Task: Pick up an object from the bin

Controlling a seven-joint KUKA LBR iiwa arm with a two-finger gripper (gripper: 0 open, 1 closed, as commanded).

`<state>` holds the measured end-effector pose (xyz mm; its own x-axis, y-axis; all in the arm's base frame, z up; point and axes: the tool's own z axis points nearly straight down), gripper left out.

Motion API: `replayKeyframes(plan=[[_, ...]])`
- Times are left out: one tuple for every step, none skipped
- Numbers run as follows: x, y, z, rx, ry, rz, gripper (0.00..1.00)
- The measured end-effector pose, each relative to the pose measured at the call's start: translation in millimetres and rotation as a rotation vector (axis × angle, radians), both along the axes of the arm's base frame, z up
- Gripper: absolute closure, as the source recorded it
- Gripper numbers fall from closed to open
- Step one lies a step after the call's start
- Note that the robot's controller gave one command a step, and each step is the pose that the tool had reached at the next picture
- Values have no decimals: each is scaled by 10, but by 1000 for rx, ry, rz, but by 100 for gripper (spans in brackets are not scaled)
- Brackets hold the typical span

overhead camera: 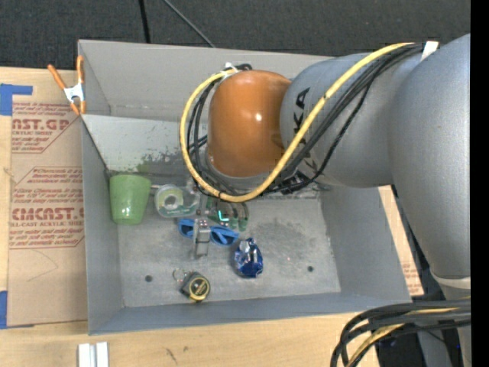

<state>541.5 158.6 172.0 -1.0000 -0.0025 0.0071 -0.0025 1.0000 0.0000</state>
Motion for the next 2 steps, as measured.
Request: replayKeyframes(plan=[[52,-738,-1052,-1,-6,126,0],[63,-704,-1015,3,-10,128,100]])
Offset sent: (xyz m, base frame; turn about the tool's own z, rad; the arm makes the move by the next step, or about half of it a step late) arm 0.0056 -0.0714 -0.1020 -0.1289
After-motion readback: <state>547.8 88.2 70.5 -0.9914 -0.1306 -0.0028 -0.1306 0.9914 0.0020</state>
